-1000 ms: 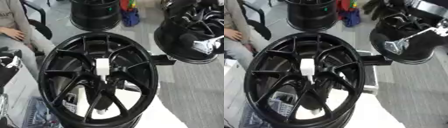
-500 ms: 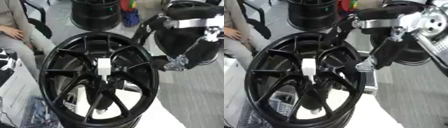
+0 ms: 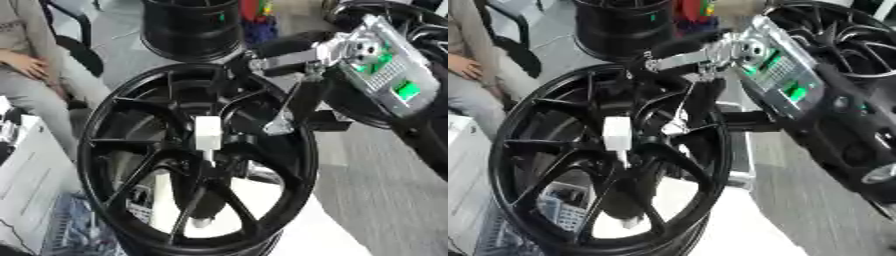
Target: Pull the pin out of the wheel hub.
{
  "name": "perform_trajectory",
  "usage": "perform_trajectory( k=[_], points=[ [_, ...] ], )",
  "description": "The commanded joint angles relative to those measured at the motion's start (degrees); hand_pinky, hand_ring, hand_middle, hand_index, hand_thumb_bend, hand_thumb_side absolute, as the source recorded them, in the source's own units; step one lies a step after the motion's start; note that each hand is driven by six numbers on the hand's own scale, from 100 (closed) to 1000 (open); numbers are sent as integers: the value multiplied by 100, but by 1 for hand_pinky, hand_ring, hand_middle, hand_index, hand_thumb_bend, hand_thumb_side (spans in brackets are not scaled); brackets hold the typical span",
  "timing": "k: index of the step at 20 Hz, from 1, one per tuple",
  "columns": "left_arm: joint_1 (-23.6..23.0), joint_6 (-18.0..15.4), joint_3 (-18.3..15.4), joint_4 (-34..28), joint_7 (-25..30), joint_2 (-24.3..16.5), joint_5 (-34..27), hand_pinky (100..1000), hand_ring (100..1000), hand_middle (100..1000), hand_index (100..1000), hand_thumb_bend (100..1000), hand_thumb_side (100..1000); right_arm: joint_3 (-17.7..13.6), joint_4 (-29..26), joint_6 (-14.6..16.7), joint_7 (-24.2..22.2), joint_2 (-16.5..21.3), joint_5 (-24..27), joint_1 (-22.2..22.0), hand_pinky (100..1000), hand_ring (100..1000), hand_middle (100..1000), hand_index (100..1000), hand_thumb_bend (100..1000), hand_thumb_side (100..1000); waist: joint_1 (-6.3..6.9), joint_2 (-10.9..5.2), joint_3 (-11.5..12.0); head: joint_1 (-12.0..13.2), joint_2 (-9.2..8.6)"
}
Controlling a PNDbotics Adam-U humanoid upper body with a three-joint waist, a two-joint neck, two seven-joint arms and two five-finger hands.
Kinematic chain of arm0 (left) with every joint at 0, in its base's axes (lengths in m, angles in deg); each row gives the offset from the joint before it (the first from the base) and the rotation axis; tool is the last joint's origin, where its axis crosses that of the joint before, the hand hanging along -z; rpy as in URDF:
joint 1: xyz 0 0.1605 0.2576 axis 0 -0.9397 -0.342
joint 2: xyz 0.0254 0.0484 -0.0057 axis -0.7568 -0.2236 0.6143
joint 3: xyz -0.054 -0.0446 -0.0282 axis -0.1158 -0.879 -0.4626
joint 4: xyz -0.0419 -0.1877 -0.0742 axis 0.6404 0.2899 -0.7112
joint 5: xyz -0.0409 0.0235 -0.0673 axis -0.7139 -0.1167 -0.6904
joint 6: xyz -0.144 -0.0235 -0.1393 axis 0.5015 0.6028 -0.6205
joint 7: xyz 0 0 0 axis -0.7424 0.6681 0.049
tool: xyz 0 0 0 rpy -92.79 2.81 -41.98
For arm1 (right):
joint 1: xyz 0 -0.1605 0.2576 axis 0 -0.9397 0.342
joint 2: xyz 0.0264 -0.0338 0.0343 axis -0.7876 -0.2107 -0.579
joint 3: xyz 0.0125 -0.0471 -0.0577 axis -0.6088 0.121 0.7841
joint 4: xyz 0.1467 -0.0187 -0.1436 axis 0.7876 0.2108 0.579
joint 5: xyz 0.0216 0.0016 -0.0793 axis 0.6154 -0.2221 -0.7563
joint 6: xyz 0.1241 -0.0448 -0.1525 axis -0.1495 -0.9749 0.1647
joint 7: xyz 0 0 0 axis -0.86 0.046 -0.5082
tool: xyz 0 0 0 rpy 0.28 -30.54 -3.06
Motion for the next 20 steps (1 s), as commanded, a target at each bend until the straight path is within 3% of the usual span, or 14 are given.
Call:
perform_trajectory(
  k=[1, 10, 20],
  points=[
    [104, -8, 8, -84, 22, -120, 28, 599, 526, 548, 738, 415, 304, -64, 307, 156, 32, -95, -270, 143, 856, 884, 896, 959, 320, 249, 41, -49, 13, -30, 28],
    [111, -7, 10, -79, 30, -102, 27, 599, 525, 547, 738, 415, 305, -39, 612, 306, 23, -264, -379, 165, 826, 851, 870, 950, 315, 271, 74, -39, 24, -36, 28],
    [124, -9, 9, -75, 36, -98, 30, 600, 524, 547, 739, 413, 306, 114, 290, 271, -228, -319, -100, 163, 802, 816, 845, 928, 304, 277, 79, -43, 33, -47, 28]
  ],
)
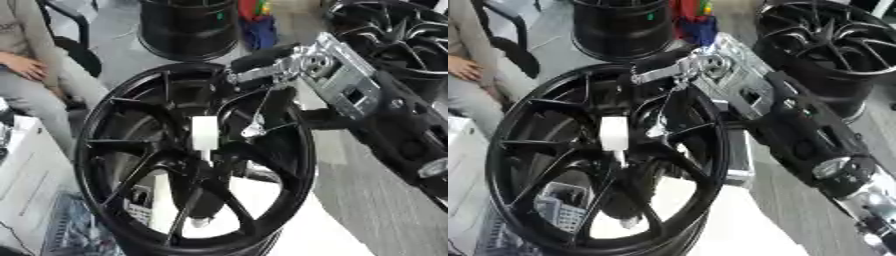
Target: Pull the pin out of the wheel hub.
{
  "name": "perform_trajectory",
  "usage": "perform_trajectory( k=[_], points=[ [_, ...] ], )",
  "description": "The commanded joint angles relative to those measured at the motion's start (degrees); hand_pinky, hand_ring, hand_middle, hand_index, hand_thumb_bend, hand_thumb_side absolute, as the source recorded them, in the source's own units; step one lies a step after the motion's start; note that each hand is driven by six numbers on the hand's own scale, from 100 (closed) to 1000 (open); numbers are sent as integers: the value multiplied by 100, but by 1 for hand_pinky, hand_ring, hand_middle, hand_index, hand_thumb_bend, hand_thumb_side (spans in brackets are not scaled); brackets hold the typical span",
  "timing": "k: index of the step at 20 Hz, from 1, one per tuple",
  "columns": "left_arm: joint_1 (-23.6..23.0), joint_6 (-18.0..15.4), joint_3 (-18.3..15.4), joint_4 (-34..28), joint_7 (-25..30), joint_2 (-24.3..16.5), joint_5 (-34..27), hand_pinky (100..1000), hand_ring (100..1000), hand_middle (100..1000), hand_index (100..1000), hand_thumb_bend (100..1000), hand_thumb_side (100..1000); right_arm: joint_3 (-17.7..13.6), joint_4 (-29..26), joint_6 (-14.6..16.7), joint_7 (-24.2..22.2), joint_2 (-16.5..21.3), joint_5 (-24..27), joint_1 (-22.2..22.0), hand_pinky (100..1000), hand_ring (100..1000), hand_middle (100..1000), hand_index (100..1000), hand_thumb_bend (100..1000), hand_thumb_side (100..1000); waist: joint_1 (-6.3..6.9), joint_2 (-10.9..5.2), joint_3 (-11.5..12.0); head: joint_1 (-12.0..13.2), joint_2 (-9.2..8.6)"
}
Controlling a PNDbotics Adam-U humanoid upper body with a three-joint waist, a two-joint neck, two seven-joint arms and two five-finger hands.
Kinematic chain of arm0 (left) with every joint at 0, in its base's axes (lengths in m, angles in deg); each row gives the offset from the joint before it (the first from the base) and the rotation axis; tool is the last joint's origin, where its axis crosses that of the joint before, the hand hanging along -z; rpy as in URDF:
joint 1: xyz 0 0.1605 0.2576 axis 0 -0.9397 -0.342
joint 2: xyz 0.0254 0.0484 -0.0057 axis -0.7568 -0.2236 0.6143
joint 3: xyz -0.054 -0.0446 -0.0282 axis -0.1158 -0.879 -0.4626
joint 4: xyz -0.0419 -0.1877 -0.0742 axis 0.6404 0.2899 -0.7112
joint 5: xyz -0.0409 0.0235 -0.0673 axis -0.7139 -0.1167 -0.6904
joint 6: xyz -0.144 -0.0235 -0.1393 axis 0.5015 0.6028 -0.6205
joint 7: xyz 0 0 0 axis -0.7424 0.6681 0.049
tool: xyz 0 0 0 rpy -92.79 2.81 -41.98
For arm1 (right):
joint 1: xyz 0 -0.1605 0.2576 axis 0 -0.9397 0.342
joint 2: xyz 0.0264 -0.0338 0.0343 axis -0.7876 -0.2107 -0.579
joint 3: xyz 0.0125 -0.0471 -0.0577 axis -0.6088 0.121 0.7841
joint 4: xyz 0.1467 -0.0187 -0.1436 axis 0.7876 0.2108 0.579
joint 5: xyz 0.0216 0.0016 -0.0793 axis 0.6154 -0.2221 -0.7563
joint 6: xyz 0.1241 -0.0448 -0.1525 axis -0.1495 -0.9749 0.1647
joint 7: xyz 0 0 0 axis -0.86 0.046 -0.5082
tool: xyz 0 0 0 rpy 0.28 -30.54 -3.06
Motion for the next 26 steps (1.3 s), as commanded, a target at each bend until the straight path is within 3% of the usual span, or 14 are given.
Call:
perform_trajectory(
  k=[1, 12, 26],
  points=[
    [89, -7, 8, -77, 18, -98, 30, 600, 524, 547, 739, 414, 306, -7, -187, -20, -83, 17, 121, 118, 802, 816, 845, 927, 304, 277, 41, -62, 16, -23, 28],
    [117, -9, 25, -87, 39, -88, 34, 601, 524, 546, 740, 414, 307, 31, -195, -67, -100, -154, 112, 125, 799, 812, 849, 930, 290, 287, 51, -58, 136, -75, 28],
    [118, -9, 16, -95, 45, -77, 35, 602, 523, 545, 740, 414, 307, 129, 34, 208, -111, -293, -366, 6, 754, 771, 809, 886, 243, 252, 64, -38, 161, -91, 27]
  ],
)
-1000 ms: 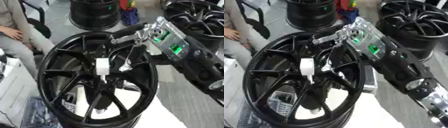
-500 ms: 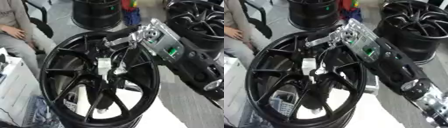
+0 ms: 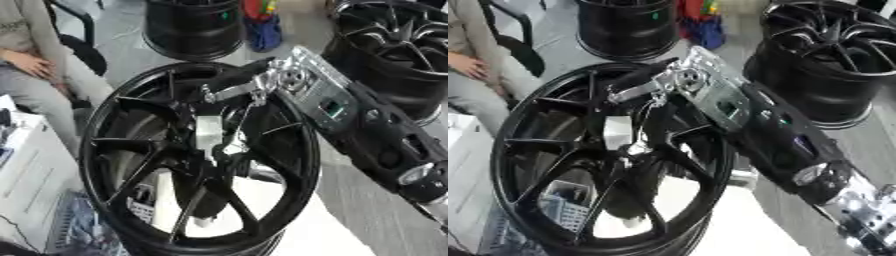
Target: Pull the pin out of the wheel hub.
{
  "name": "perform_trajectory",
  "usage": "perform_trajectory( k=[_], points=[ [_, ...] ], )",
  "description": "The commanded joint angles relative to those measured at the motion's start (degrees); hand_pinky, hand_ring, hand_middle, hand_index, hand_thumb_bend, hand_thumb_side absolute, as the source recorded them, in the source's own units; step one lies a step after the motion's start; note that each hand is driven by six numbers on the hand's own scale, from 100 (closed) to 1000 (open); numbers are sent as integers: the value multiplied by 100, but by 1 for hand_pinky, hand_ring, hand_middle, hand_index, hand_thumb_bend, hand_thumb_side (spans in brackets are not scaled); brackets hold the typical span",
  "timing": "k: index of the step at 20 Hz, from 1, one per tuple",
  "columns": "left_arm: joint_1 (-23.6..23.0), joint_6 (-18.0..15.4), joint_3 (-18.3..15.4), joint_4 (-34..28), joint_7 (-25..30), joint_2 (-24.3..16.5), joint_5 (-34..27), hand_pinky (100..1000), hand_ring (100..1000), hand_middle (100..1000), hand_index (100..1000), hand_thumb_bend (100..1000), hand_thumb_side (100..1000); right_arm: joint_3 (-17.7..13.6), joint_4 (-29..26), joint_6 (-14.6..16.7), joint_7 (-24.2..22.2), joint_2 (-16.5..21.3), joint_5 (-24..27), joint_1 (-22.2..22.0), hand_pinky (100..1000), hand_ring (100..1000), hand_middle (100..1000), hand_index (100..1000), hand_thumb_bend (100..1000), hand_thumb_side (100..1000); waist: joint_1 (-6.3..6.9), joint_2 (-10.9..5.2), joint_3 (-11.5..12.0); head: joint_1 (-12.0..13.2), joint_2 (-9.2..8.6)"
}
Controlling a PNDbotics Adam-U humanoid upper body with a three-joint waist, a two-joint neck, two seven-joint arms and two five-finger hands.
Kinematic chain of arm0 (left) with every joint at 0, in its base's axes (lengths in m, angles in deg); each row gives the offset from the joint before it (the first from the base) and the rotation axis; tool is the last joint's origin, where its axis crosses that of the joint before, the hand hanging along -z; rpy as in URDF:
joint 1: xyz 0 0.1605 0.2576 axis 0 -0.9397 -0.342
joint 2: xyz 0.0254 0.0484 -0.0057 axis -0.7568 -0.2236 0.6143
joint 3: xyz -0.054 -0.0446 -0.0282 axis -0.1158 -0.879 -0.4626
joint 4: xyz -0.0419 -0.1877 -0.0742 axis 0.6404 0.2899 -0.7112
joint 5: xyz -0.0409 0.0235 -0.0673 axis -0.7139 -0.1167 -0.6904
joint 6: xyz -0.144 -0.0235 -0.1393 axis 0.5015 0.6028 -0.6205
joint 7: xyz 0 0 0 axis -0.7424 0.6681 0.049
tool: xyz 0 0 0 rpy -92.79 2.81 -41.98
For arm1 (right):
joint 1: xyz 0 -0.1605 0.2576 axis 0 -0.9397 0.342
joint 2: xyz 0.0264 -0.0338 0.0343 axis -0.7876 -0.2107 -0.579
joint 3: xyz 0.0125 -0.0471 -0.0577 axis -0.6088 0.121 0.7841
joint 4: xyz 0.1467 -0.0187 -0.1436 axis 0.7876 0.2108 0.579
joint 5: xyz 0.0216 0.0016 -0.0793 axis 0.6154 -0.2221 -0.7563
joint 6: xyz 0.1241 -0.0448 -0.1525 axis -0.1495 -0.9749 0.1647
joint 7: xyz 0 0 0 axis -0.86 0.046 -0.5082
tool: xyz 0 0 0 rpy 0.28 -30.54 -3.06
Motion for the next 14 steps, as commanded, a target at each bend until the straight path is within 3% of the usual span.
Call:
perform_trajectory(
  k=[1, 6, 9, 14],
  points=[
    [68, -7, -15, -95, 12, -77, 33, 602, 523, 545, 741, 414, 307, -39, -3, 76, -3, 44, -122, 74, 745, 764, 802, 882, 236, 247, 56, -51, -10, -5, 26],
    [62, -9, -19, -92, 14, -72, 33, 602, 523, 545, 741, 414, 308, -40, 18, 135, 50, 43, -195, 51, 673, 685, 750, 824, 173, 171, 55, -50, -20, -7, 21],
    [62, -9, -20, -91, 14, -70, 33, 602, 523, 545, 741, 414, 308, -39, 13, 156, 98, 46, -188, 46, 600, 592, 693, 772, 100, 100, 56, -47, -20, -7, 20],
    [59, -10, -26, -92, 13, -70, 32, 602, 522, 544, 741, 414, 308, -50, -17, 148, 246, 63, -110, 57, 483, 479, 623, 707, 100, 100, 57, -46, -15, -16, 7]
  ],
)
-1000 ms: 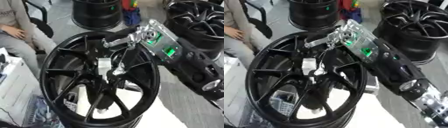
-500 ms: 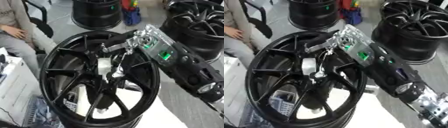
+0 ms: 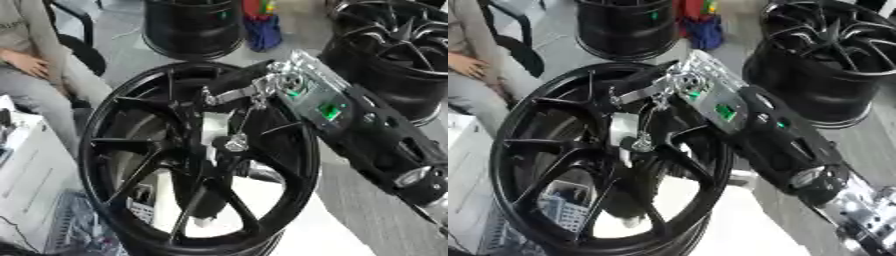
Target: Pull the pin out of the wheel hub.
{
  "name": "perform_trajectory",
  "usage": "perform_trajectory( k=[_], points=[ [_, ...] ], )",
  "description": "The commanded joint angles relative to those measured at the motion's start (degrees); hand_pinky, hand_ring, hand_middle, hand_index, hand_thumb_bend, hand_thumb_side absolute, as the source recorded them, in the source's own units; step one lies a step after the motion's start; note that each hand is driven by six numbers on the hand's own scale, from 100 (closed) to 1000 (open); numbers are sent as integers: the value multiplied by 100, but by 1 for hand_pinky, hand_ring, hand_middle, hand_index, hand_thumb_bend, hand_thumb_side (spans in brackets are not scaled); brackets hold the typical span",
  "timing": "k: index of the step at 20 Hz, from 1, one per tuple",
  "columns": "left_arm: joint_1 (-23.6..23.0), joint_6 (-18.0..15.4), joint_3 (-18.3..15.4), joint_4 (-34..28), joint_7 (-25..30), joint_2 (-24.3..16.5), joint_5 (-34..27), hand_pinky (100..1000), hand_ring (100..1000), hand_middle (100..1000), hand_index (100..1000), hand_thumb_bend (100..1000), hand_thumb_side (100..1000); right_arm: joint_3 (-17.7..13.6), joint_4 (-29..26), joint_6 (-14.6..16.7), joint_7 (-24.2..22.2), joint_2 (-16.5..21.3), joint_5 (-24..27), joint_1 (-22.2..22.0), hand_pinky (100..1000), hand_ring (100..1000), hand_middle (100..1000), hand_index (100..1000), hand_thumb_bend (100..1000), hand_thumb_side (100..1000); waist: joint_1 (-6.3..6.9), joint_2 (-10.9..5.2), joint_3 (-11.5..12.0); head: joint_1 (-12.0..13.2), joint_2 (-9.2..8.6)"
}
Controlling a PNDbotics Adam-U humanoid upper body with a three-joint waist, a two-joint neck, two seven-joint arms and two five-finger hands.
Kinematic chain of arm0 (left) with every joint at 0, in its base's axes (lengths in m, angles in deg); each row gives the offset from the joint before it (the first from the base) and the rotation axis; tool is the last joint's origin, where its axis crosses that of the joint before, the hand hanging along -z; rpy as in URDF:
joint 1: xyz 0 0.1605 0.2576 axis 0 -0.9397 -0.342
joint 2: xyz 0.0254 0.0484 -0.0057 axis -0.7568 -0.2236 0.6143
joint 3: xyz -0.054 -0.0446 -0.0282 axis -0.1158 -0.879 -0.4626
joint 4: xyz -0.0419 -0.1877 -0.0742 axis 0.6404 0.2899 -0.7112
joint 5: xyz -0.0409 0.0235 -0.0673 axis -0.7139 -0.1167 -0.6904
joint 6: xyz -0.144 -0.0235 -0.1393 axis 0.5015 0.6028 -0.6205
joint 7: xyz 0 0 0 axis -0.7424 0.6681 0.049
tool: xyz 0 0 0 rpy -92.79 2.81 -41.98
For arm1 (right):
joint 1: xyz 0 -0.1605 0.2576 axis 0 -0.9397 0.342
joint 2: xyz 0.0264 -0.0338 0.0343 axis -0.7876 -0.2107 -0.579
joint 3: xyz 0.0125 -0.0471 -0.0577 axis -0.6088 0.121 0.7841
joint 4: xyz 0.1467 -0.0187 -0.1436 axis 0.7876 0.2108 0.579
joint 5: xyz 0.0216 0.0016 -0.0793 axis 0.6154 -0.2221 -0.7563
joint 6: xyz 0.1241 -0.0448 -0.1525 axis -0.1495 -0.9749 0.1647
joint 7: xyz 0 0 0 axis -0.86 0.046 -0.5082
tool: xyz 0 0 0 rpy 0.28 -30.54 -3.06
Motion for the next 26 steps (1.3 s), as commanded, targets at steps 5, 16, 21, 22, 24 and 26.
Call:
perform_trajectory(
  k=[5, 16, 21, 22, 24, 26],
  points=[
    [57, -4, -31, -88, 4, -73, 29, 603, 522, 544, 741, 414, 308, -64, -273, -43, 188, 158, 135, 137, 435, 438, 588, 675, 100, 100, 48, -65, -4, -16, -3],
    [32, 2, -57, -73, -16, -137, 39, 603, 522, 543, 741, 412, 306, -259, -1383, -288, 133, 868, 562, 356, 427, 437, 583, 664, 100, 100, -43, -170, -70, 39, 25],
    [-49, 15, -130, -63, -90, -223, 65, 603, 521, 543, 740, 414, 306, -775, -2191, -641, 418, 1813, 1113, 164, 430, 439, 585, 672, 100, 100, -115, -245, -300, 232, 29],
    [-57, 16, -135, -63, -97, -229, 67, 603, 521, 543, 740, 414, 306, -845, -2347, -717, 455, 1938, 1185, 108, 430, 439, 585, 672, 100, 100, -119, -250, -319, 247, 29],
    [-92, 21, -176, -60, -134, -232, 70, 603, 521, 542, 740, 413, 305, -1265, -2699, -830, 743, 2552, 1234, -419, 443, 450, 589, 676, 100, 100, -109, -268, -438, 343, 29],
    [-118, 22, -197, -58, -162, -218, 64, 603, 521, 542, 740, 415, 305, -1729, -3069, -945, 1140, 3116, 1262, -1141, 445, 448, 585, 675, 100, 100, -79, -271, -510, 400, 29]
  ],
)
